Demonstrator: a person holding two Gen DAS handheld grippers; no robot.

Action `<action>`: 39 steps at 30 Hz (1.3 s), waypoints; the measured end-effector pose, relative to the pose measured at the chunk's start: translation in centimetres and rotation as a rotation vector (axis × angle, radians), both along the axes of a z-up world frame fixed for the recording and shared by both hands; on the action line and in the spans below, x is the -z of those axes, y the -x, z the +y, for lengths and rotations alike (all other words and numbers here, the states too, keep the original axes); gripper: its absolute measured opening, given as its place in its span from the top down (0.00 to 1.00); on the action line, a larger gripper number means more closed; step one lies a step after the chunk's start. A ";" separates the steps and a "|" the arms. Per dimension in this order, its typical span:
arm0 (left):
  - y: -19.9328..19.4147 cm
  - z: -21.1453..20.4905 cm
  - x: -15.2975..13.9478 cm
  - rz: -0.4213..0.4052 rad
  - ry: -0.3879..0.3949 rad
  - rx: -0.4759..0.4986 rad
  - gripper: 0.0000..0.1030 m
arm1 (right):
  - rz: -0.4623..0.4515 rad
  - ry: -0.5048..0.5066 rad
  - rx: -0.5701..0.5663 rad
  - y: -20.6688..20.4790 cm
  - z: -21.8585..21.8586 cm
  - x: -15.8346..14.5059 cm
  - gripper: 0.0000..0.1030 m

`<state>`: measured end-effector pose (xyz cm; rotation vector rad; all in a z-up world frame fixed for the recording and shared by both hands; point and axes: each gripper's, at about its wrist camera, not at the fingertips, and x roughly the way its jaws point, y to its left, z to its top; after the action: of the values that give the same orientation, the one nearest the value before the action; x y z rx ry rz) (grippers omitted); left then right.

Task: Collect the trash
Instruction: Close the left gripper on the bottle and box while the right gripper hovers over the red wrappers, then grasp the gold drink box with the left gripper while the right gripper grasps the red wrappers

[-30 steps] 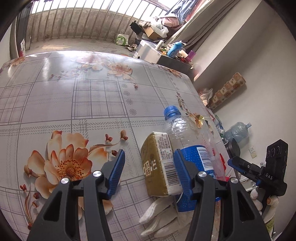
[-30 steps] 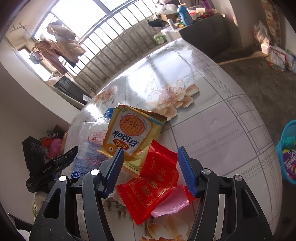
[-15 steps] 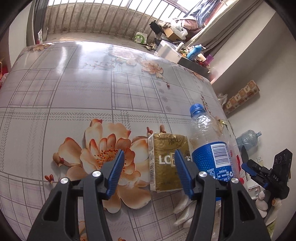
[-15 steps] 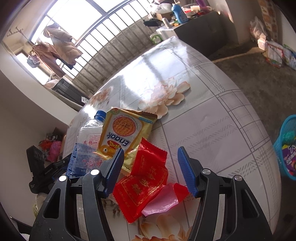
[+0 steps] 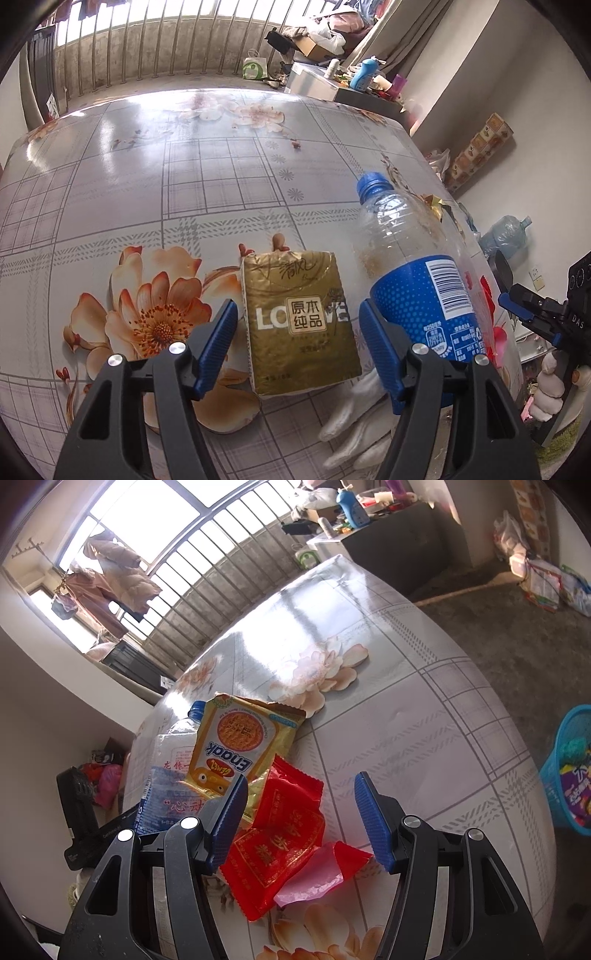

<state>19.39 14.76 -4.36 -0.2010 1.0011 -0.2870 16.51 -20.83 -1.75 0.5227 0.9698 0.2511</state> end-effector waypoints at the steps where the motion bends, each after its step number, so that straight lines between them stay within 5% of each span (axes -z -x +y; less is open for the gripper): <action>1: -0.1 0.0 0.0 -0.002 -0.007 -0.004 0.36 | 0.000 0.002 0.000 0.1 -0.1 0.0 0.44; 16: 0.6 0.0 0.2 -0.014 -0.029 0.005 0.36 | 0.092 -0.045 0.003 3.1 -1.4 1.7 0.44; 27: 1.4 -0.5 0.4 -0.048 -0.090 0.038 0.36 | 0.067 0.122 -0.028 2.2 0.4 1.1 0.44; 39: 1.9 1.1 0.2 -0.067 -0.121 0.023 0.36 | 0.032 0.140 -0.083 -1.9 0.9 1.2 0.44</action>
<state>17.48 15.82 -4.56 -0.0692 0.9520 -0.2514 18.43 -19.96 -2.95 0.3604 1.0337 0.2476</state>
